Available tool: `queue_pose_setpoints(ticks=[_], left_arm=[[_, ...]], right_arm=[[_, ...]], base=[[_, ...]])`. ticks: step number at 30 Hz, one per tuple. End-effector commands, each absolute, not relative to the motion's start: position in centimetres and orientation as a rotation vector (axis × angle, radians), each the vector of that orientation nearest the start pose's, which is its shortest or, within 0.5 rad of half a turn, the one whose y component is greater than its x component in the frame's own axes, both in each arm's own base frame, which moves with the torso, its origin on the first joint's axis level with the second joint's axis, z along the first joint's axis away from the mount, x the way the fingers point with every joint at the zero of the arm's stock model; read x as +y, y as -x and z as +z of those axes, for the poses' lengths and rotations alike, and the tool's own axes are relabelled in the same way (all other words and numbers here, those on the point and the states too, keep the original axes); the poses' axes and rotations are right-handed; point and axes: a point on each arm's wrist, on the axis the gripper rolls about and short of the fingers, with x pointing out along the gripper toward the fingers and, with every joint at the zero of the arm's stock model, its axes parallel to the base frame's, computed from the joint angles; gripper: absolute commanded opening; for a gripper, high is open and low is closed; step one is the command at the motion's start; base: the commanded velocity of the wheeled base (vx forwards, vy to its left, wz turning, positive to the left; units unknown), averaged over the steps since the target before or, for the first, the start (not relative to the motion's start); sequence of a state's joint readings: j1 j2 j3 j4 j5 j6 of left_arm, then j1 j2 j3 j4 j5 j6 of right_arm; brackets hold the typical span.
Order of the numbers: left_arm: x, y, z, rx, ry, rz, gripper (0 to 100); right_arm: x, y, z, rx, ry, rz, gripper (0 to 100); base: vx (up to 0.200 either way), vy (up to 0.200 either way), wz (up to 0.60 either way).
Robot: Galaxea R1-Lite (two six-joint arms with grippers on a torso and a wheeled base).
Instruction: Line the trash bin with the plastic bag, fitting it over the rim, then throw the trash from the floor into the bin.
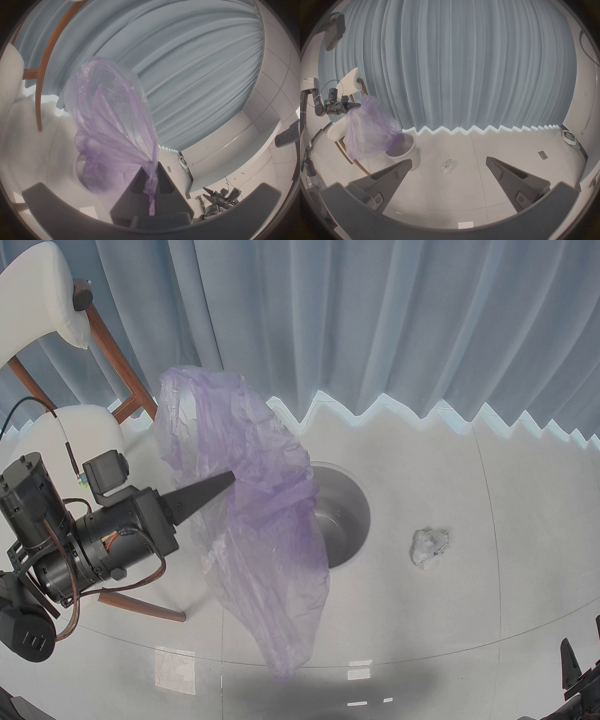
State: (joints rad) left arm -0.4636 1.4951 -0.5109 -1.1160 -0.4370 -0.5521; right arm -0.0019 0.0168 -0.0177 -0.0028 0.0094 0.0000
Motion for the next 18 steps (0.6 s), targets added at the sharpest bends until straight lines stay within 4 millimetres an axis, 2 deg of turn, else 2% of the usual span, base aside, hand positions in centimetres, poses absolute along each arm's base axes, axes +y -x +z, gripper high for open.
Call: queue_pose_setpoints(ticks=[1,7,18], left_arm=[[-12.0,-20.1,20.5,0.142,0.511,-0.938,0],[-13.0,-21.2,18.4,0.222,0.503,-0.934,0],[-13.2,-22.4,18.5,0.193,0.509,-0.905,0]], right_arm=[[0.0,2.3,7.6,-0.003,0.000,0.008,100],[0.0,2.3,7.6,-0.003,0.000,0.008,100],[0.0,2.3,7.6,-0.003,0.000,0.008,100]], base=[[0.000,0.000,0.00],[0.000,0.000,0.00],[0.000,0.000,0.00]])
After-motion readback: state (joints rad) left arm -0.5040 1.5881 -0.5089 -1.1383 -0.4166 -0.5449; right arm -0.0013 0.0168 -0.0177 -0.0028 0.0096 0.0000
